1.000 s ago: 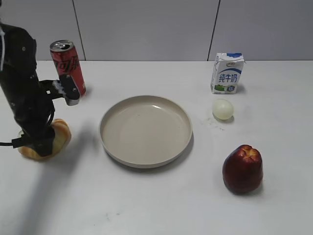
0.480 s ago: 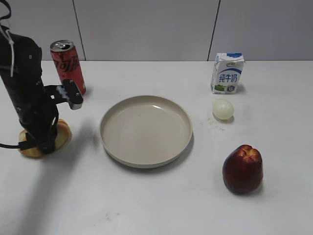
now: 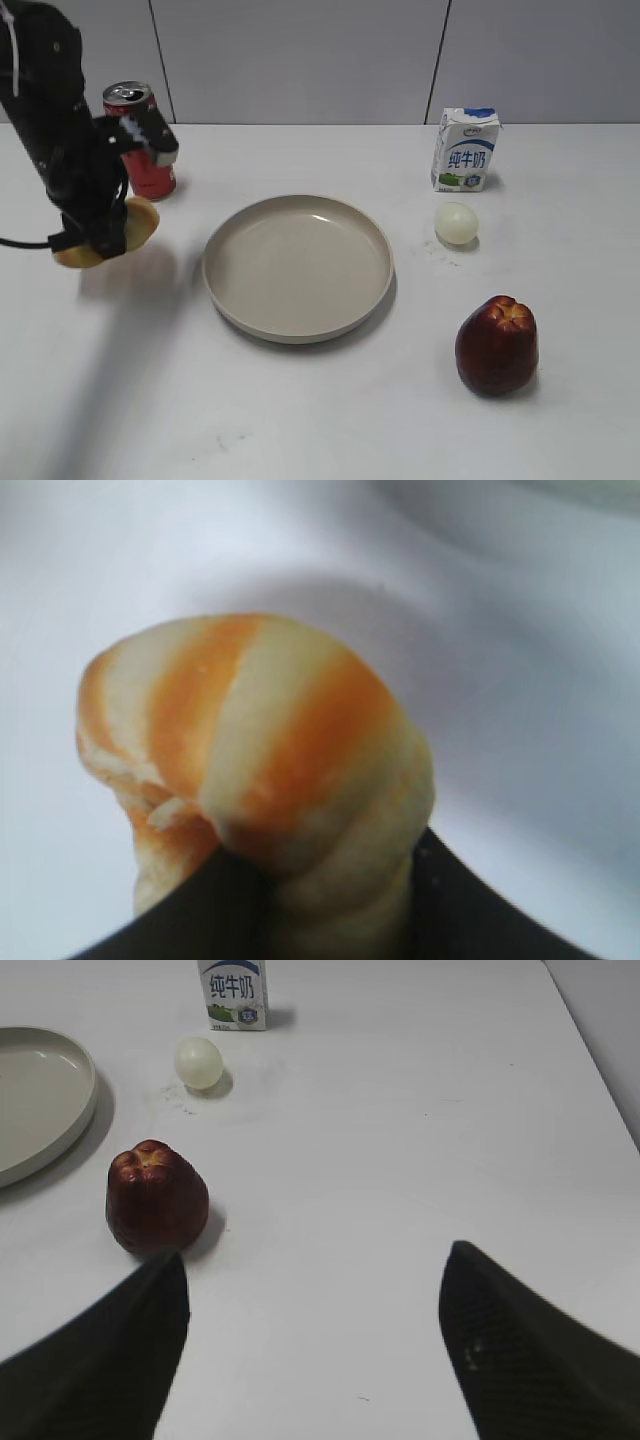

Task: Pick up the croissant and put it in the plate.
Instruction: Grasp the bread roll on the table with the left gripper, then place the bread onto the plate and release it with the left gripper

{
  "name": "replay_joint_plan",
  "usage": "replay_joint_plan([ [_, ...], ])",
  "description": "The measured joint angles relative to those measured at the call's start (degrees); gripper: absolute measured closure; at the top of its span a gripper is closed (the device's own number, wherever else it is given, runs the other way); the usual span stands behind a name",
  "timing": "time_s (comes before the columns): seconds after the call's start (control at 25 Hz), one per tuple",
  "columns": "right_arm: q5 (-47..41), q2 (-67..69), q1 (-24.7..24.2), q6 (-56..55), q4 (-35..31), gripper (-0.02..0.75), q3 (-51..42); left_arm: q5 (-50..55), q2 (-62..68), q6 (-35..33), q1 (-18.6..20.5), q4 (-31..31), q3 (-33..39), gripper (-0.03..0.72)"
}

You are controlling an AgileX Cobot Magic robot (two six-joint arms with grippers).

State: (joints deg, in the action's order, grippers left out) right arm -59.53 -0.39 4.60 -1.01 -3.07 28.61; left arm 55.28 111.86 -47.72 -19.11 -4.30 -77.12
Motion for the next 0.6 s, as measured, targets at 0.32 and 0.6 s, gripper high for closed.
replay_joint_plan([
  [0.32, 0.0, 0.0, 0.0, 0.0, 0.0, 0.150, 0.0, -5.3, -1.7, 0.1, -12.8, -0.1, -8.8, 0.449],
  [0.6, 0.0, 0.0, 0.0, 0.0, 0.0, 0.150, 0.0, -17.6, 1.9, 0.0, -22.1, -0.6, -8.9, 0.450],
])
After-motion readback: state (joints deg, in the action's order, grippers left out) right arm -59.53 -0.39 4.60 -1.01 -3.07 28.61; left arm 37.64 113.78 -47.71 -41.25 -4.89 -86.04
